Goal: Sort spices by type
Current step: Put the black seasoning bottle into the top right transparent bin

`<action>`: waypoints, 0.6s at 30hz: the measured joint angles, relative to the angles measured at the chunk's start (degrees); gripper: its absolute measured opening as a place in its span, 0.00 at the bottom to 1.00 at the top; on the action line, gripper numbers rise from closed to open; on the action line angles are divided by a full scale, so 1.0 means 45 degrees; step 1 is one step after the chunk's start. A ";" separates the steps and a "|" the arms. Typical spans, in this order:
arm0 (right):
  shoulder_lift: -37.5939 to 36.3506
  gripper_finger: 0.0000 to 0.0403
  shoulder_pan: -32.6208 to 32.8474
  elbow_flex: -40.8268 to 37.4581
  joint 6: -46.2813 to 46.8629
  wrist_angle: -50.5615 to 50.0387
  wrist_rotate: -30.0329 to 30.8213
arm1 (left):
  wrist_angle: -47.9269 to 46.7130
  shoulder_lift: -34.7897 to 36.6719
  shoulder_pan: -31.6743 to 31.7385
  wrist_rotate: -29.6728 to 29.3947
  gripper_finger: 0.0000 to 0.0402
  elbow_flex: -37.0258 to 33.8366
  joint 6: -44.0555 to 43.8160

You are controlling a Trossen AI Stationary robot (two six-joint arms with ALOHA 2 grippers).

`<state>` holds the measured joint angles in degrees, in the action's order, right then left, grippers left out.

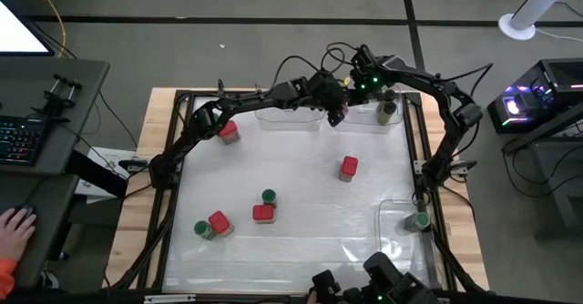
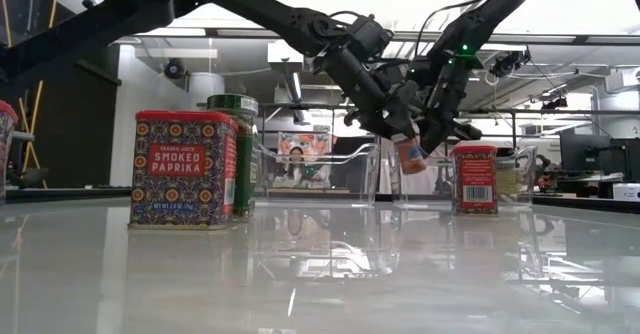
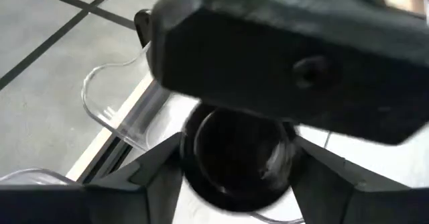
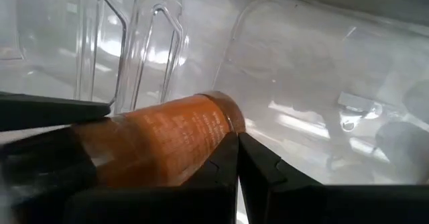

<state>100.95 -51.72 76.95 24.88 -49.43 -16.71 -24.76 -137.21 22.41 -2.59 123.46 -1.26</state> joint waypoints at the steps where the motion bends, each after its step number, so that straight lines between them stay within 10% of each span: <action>1: 0.0000 0.00 0.0000 0.0000 0.0034 -0.0001 -0.0004 | 0.0023 0.0000 0.0000 -0.0004 0.59 0.0000 -0.0005; 18: 0.0000 0.00 0.0087 0.0000 0.0141 0.0242 0.0160 | 0.0326 -0.0362 0.0082 0.0080 0.66 0.0222 -0.0226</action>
<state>100.95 -51.33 76.95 25.52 -48.34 -15.99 -23.29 -138.84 22.78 -2.24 124.46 -2.27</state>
